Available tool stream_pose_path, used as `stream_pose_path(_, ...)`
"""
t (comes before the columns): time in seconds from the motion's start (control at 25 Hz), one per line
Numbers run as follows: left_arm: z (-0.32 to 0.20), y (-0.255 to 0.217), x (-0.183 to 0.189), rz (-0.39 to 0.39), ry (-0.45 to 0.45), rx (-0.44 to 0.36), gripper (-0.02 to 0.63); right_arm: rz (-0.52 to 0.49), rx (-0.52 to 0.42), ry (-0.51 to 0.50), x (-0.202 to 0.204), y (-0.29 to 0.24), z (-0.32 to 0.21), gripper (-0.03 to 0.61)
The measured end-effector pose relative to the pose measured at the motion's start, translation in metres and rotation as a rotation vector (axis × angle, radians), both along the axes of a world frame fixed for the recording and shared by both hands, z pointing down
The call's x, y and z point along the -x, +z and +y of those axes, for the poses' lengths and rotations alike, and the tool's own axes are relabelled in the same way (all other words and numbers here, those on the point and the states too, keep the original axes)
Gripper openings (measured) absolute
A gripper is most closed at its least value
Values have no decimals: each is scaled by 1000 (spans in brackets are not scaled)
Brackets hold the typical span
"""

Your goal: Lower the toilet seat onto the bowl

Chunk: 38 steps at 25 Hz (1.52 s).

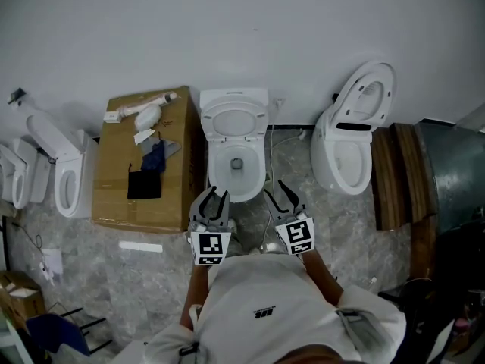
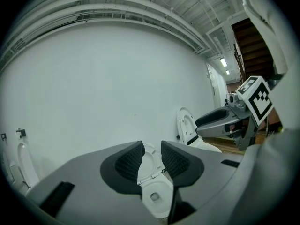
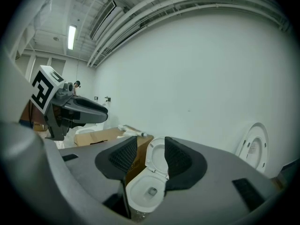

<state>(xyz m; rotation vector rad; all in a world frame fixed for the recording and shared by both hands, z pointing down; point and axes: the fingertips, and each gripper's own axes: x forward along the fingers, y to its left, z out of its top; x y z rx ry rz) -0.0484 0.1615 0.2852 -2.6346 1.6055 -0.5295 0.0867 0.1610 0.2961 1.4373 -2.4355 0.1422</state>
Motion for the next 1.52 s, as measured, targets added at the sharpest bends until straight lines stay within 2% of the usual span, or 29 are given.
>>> stream_pose_path(0.64,-102,16,45,17,119,25,137,35,23,113,45,14,-87,187)
stream_pose_path(1.04,-157,24,61,29,190,19,137,64,26,174,64,19,-133,187)
stream_pose_path(1.52,-204,46,60,54,170,45,137,87,44,189,59,31,-176,187)
